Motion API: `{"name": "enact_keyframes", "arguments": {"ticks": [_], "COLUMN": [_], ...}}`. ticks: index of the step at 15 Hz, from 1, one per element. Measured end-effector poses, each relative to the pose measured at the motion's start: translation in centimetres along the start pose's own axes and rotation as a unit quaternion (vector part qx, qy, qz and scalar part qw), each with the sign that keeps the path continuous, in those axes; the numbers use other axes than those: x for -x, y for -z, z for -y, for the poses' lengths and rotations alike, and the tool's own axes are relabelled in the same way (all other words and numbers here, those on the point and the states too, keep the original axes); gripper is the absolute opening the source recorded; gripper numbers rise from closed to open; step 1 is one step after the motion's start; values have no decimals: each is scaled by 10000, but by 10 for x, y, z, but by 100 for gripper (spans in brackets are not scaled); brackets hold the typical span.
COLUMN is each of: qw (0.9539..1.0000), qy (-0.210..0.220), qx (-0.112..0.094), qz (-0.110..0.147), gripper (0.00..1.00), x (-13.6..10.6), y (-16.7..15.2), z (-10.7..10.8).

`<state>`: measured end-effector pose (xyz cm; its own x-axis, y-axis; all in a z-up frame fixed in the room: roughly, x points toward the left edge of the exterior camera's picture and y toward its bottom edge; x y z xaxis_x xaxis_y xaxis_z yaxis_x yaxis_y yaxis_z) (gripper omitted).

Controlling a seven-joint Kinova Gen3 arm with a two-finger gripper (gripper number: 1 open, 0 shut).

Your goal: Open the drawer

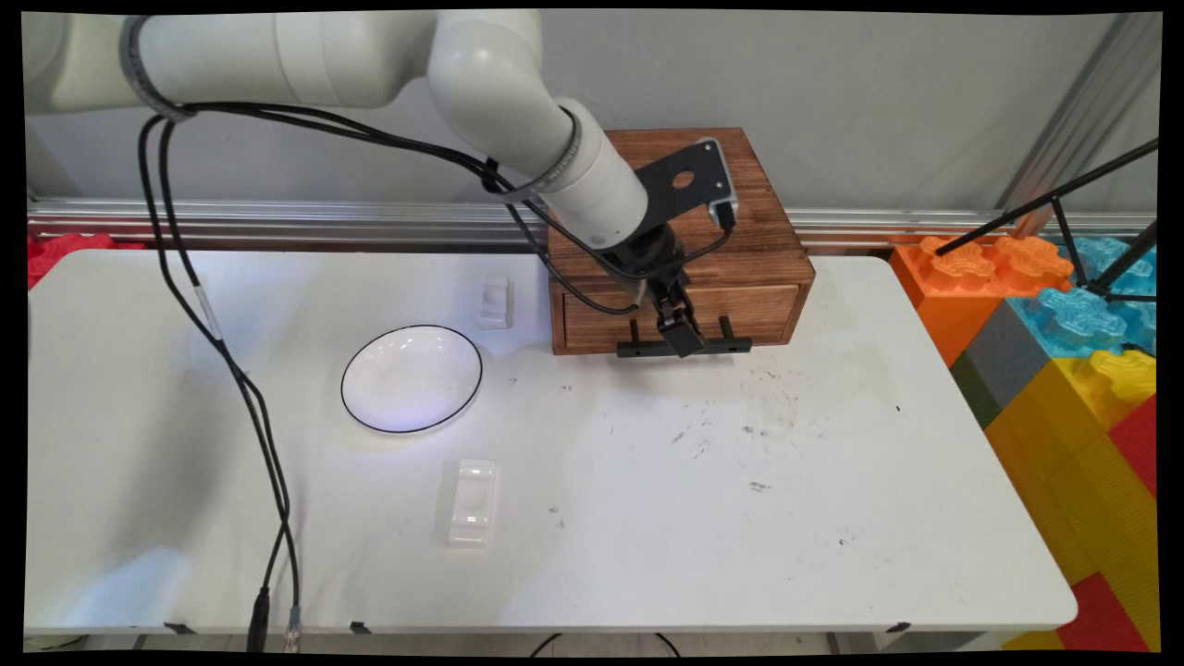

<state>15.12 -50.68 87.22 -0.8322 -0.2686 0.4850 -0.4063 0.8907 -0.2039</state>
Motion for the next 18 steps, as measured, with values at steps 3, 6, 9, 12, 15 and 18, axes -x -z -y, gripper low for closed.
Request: {"name": "enact_keyframes", "arguments": {"ticks": [3, 6, 9, 12, 15, 18], "qw": [9999, 9998, 9997, 9995, 9991, 9987], "qy": [-73, -123, -167, -235, -360, -439], "qx": [-51, -71, -68, -62, -54, -35], "qz": [81, 124, 156, 189, 223, 247], "gripper": [100, 100, 100, 100, 100, 100], "x": [-1, -1, 0, 2, 7, 10], "y": [-12, -20, -28, -35, -44, -50], "z": [3, 3, 2, 0, -2, -3]}}
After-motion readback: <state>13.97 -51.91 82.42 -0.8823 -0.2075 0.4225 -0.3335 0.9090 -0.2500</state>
